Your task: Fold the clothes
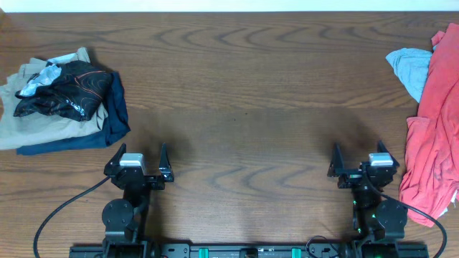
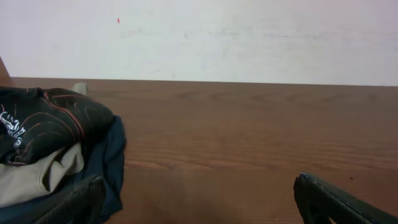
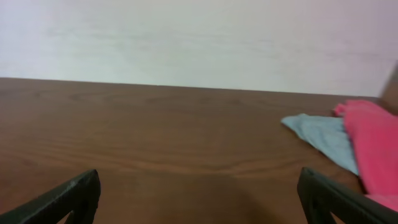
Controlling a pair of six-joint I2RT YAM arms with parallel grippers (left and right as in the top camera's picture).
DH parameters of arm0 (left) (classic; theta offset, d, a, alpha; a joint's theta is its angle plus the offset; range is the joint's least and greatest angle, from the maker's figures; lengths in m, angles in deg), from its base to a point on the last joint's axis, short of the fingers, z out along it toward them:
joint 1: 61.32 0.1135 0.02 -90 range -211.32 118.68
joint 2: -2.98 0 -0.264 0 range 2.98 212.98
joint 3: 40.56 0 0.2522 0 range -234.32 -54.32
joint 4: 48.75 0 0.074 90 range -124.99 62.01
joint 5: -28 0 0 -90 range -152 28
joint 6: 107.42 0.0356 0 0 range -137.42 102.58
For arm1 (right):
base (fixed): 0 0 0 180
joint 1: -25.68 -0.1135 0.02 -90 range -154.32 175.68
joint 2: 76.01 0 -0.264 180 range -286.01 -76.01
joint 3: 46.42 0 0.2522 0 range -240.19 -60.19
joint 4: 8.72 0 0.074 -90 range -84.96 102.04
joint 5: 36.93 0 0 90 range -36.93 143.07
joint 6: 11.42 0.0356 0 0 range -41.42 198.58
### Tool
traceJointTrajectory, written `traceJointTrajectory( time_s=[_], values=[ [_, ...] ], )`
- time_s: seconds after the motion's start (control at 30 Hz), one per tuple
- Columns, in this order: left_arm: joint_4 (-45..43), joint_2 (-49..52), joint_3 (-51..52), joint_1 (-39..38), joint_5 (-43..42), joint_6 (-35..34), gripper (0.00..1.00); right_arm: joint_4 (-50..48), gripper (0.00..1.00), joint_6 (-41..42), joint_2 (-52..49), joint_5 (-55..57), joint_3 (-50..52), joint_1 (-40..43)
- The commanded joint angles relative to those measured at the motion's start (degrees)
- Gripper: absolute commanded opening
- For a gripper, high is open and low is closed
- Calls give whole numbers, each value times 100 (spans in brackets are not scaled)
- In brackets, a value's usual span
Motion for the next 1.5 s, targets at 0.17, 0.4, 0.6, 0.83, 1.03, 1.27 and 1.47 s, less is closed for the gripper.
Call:
traceJointTrajectory(
  time_s=[0.17, 0.4, 0.6, 0.83, 1.03, 1.27, 1.47],
  values=[
    [236, -37, 55, 35, -107, 96, 98, 63, 99, 20, 4, 227, 7, 55],
    [247, -37, 48, 33, -136, -581, 98, 81, 99, 240, 0, -201, 0, 55],
    [811, 190, -450, 33, -278, -599, 98, 822, 99, 236, -114, 269, -535, 57],
    [1580, 1134, -1547, 33, -498, -800, 98, 1832, 99, 588, -1060, 710, -1556, 57],
    [2328, 2367, -2612, 35, -852, -876, 98, 2406, 99, 693, -2614, 693, -2535, 57],
    [3593, 3705, -3832, 33, -1117, -874, 98, 3805, 99, 750, -4892, 682, -4256, 155],
    [4478, 4666, -4474, 33, -1222, -874, 98, 3971, 99, 678, -6551, 568, -5302, 245]
  ],
)
